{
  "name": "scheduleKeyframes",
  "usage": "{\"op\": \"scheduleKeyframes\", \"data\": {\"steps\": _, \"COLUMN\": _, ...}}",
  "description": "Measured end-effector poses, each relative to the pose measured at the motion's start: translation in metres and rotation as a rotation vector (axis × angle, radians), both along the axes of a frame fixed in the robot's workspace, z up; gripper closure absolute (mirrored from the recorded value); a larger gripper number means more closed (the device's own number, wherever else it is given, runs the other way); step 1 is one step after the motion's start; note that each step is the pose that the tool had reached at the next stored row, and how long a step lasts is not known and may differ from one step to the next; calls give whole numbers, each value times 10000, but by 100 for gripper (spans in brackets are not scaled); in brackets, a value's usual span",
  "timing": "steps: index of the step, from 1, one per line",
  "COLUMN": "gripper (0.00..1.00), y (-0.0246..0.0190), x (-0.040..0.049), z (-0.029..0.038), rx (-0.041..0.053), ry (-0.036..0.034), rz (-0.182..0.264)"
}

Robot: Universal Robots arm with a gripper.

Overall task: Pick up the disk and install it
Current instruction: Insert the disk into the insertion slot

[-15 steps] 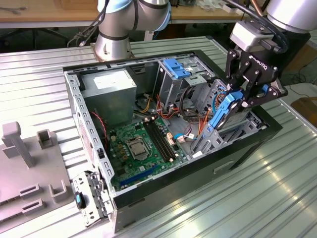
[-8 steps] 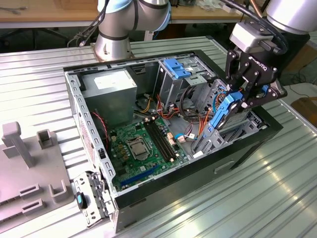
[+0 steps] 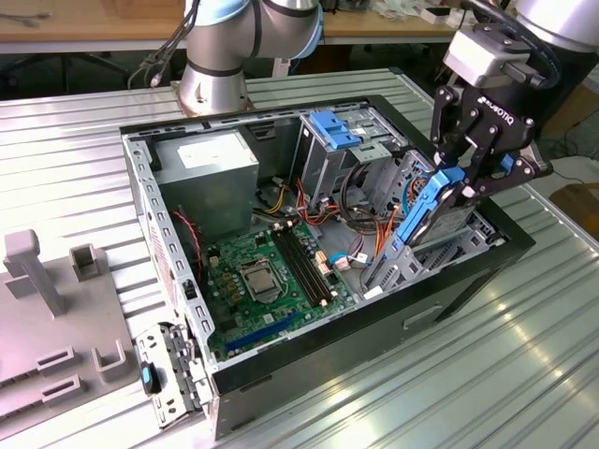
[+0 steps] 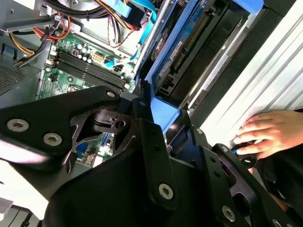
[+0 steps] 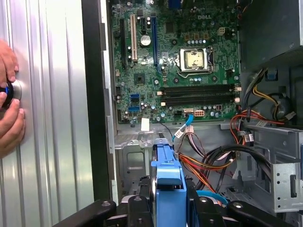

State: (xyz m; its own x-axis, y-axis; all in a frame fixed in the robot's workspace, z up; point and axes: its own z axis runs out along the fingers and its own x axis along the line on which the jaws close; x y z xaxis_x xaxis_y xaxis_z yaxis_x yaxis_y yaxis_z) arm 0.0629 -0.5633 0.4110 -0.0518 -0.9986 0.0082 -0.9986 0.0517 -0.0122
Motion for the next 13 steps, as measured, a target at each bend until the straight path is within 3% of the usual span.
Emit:
{"op": "scheduleKeyframes", "data": {"steps": 10, "gripper": 64, "y": 0, "x": 7, "z": -132, "rx": -1, "ry": 11, "rz": 1}}
{"op": "scheduleKeyframes", "data": {"steps": 13, "gripper": 64, "y": 0, "x": 11, "z": -126, "rx": 6, "ry": 24, "rz": 2}}
